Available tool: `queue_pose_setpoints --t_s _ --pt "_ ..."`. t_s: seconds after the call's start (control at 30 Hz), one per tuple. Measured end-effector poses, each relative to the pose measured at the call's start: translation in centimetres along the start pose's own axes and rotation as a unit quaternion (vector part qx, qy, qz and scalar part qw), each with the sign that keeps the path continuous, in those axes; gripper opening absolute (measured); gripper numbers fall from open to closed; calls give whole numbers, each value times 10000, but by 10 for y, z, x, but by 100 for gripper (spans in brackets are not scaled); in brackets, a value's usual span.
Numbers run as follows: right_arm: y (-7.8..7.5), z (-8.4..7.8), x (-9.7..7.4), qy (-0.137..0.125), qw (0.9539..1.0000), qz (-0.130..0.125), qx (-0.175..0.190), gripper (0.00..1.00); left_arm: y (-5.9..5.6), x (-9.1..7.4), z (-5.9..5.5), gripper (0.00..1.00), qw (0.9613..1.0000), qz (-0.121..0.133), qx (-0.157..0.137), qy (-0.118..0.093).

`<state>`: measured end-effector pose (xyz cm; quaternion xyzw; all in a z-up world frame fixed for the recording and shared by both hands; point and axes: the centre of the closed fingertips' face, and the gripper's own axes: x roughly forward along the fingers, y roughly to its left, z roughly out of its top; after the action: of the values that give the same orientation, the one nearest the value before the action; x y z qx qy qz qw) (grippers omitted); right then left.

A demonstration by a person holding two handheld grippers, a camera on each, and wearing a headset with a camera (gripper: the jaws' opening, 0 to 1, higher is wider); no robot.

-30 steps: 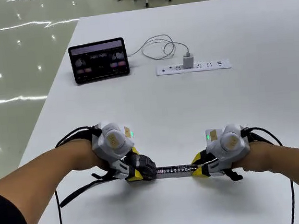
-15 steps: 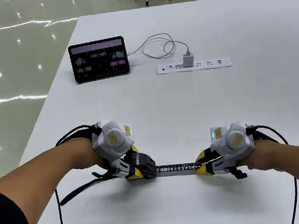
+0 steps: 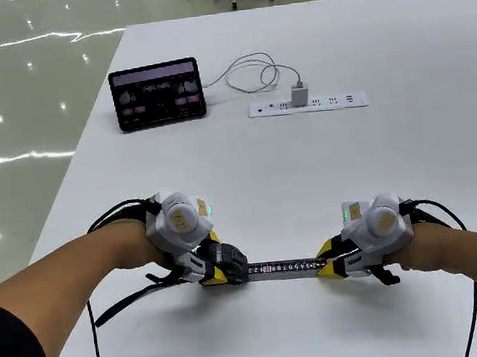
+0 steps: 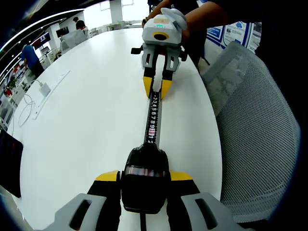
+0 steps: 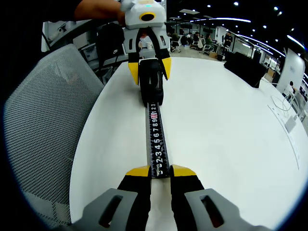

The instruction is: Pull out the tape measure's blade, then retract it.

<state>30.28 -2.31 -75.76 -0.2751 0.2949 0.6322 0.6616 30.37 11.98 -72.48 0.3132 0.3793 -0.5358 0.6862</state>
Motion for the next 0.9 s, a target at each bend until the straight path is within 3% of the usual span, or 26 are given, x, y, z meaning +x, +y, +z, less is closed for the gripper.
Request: queue_pose_setpoints --t_s 0.9 --pt "-5 -17 -17 70 10000 -50 39 10 0 -1 0 32 10000 6 -17 2"
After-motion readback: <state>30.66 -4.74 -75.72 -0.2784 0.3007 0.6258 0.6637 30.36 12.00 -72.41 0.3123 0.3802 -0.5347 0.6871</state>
